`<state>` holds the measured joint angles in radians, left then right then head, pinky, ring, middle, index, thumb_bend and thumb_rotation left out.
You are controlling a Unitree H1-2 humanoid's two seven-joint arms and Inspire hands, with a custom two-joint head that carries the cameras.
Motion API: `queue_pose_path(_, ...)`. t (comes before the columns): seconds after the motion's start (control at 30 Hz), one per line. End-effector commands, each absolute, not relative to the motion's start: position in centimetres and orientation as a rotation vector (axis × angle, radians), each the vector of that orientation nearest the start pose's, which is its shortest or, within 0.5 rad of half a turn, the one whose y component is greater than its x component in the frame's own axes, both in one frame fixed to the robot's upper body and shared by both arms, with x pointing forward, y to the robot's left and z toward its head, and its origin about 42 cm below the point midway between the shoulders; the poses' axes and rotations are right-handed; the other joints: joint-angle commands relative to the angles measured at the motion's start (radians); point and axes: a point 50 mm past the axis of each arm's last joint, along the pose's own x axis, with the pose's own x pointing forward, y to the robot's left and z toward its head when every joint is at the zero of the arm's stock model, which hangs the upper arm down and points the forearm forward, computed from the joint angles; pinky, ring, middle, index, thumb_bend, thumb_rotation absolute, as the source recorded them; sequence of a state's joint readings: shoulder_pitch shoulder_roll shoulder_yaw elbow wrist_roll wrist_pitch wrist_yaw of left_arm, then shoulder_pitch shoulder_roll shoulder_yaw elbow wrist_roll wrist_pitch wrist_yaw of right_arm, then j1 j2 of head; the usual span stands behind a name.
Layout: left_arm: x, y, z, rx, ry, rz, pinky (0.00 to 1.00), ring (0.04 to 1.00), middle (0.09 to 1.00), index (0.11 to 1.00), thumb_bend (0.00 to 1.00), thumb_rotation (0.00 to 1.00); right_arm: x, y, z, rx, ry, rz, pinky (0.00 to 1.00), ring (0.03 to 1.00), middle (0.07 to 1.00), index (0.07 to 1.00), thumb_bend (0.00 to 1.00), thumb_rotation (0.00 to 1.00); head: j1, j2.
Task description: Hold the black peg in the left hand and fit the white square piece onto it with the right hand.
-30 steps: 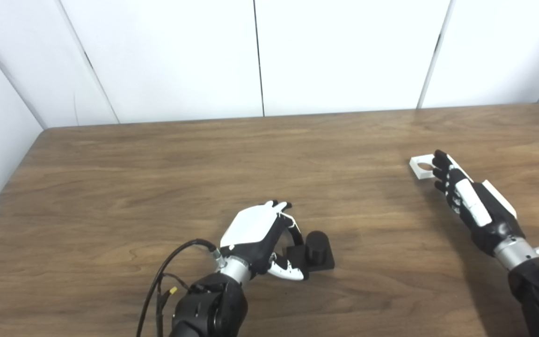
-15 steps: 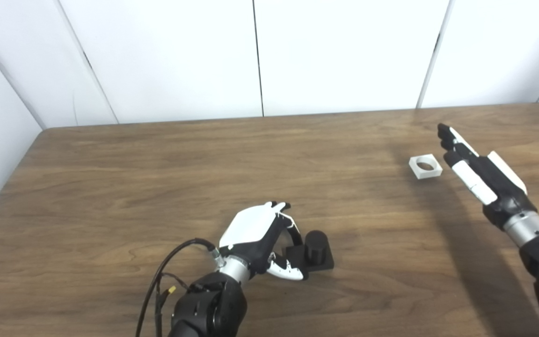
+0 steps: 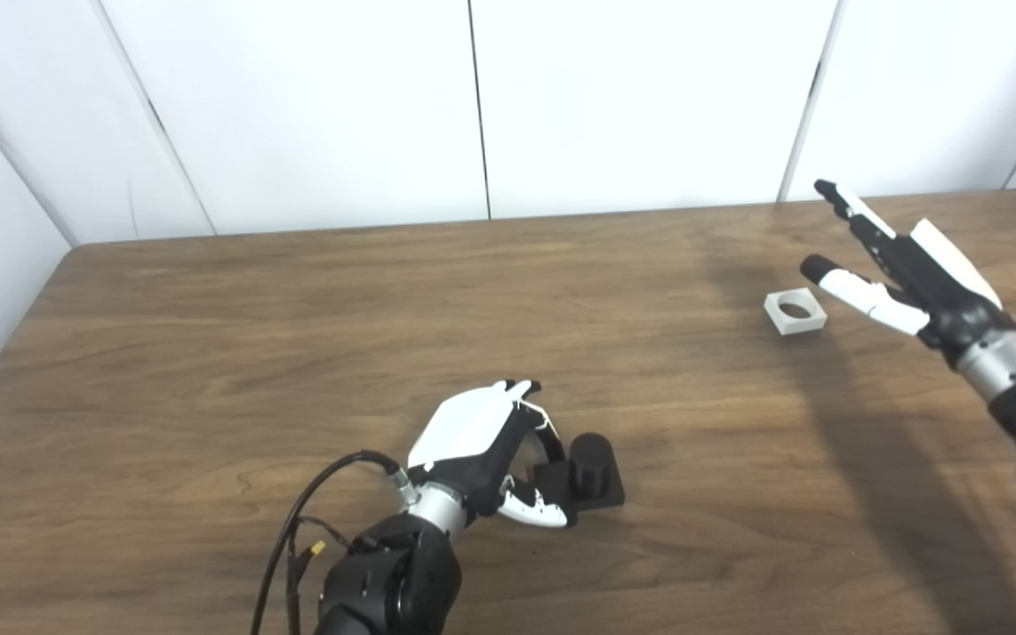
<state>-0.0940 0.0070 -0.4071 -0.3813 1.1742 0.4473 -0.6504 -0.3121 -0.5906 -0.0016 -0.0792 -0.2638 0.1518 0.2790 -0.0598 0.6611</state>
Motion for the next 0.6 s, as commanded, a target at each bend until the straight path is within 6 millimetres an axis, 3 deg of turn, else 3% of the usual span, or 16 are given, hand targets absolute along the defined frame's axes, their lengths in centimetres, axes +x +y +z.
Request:
queue_pose_path(0.0,27.2,11.3,16.0,1.131,0.186,-0.494,1.0,1.0,0.975,0.49,0.52,0.06,38.4,-36.2,28.2,-0.946,-0.195,0.151,0.98,1.0,0.986,0.922,0.67,0.62,-0.001,0.001)
queue_pose_path(0.2,27.1,11.6,15.8,1.151,0.195,-0.501,1.0,1.0,0.983,0.49,0.52,0.07,40.5,-36.7,28.6,-1.095,-0.131,0.164,0.95,1.0,0.977,0.888,0.73,0.51,-0.006,0.003)
queue_pose_path(0.57,27.2,12.1,15.7,1.168,0.212,-0.512,1.0,1.0,0.974,0.49,0.52,0.07,43.2,-37.5,28.4,-1.264,-0.072,0.195,1.0,1.0,0.976,0.841,0.76,0.38,-0.015,0.003)
